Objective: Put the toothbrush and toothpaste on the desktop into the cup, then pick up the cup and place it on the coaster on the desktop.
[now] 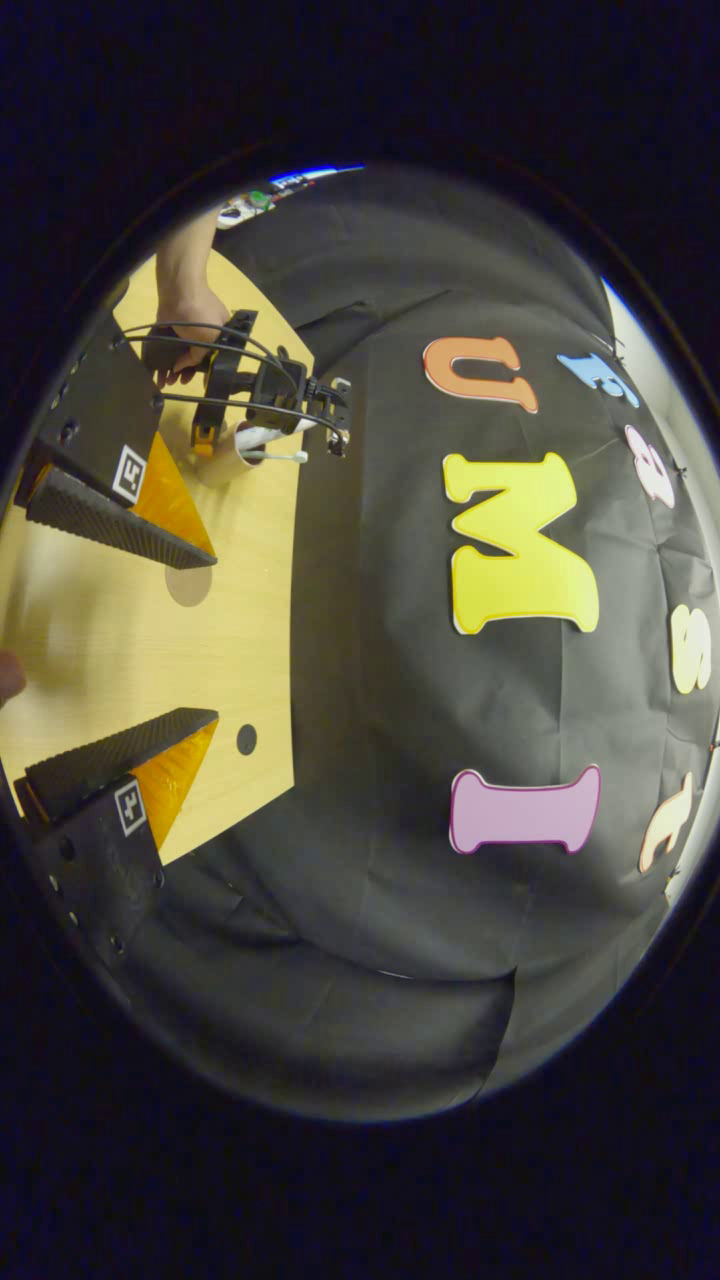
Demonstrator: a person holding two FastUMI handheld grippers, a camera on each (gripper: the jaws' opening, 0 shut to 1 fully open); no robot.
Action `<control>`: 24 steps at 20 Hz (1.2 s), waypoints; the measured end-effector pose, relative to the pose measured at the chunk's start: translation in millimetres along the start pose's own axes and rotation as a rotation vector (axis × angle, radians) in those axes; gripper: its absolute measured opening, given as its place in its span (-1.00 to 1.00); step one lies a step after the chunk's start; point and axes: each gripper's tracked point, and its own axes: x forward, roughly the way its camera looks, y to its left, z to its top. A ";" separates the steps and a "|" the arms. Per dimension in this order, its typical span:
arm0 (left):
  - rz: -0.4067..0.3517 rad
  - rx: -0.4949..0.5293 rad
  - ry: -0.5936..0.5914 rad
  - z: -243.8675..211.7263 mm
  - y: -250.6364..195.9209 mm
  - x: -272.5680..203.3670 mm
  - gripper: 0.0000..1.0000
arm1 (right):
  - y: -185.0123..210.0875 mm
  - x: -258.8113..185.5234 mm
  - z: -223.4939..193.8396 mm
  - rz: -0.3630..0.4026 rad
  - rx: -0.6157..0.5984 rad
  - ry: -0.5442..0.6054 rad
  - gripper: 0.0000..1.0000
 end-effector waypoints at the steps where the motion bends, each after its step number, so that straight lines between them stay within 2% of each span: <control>1: 0.007 0.005 0.002 -0.3 0.8 -2.1 -0.34 | -0.8 -0.1 -1.1 -0.002 0.001 0.004 0.68; 4: 0.002 0.021 0.004 -1.5 1.4 -1.9 -0.44 | -2.4 -1.2 -5.1 -0.006 0.005 0.018 0.68; 9: -0.016 -0.024 -0.026 0.4 -1.2 -3.1 -0.63 | -0.9 -4.1 -11.6 -0.017 0.003 0.026 0.68; 16: -0.011 -0.007 -0.082 14.4 -12.0 -27.1 -0.70 | -0.5 -4.8 -12.9 -0.017 0.004 0.028 0.68; 22: -0.067 0.044 -0.132 33.3 -37.0 -47.6 -0.71 | -12.9 -22.0 -4.7 -0.060 0.030 -0.015 0.70; 24: -0.102 0.059 -0.134 35.9 -65.0 -47.7 -0.71 | -24.0 -32.2 -7.1 -0.083 0.034 -0.025 0.92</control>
